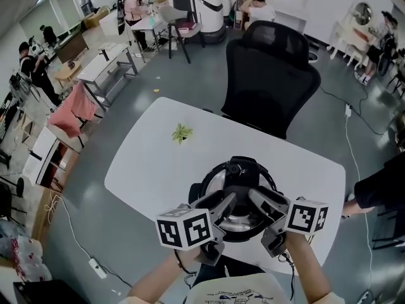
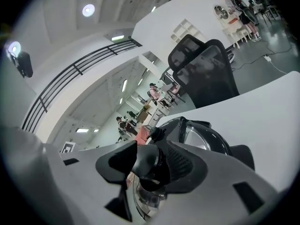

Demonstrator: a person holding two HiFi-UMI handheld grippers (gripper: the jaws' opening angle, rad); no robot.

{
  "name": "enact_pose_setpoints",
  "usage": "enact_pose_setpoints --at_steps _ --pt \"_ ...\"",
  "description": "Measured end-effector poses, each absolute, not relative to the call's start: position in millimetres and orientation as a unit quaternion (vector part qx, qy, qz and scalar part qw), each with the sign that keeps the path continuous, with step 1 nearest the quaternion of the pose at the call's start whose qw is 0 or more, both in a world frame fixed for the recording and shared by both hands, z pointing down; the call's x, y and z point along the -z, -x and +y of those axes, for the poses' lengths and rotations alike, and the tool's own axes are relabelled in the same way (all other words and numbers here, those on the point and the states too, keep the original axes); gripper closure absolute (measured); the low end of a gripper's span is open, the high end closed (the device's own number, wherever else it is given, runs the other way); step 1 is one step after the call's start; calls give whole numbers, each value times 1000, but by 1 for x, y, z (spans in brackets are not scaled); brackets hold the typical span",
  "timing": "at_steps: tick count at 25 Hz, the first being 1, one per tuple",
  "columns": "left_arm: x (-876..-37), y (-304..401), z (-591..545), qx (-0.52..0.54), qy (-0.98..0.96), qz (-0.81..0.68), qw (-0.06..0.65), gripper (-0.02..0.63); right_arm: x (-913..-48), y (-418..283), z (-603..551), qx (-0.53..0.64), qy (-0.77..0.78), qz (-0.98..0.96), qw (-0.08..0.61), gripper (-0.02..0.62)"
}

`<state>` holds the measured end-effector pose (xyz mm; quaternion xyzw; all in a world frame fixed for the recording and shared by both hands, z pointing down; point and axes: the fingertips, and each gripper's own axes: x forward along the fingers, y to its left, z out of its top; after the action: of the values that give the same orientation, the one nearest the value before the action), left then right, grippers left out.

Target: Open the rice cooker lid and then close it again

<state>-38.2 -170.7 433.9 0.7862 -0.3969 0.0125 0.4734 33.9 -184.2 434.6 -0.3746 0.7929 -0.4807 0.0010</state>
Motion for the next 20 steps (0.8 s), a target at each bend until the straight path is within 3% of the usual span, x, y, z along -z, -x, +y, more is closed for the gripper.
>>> enact_pose_setpoints --at_steps 20 --pt "-450 31 -180 35 -741 -392 544 451 -450 -31 -192 540 356 762 -9 434"
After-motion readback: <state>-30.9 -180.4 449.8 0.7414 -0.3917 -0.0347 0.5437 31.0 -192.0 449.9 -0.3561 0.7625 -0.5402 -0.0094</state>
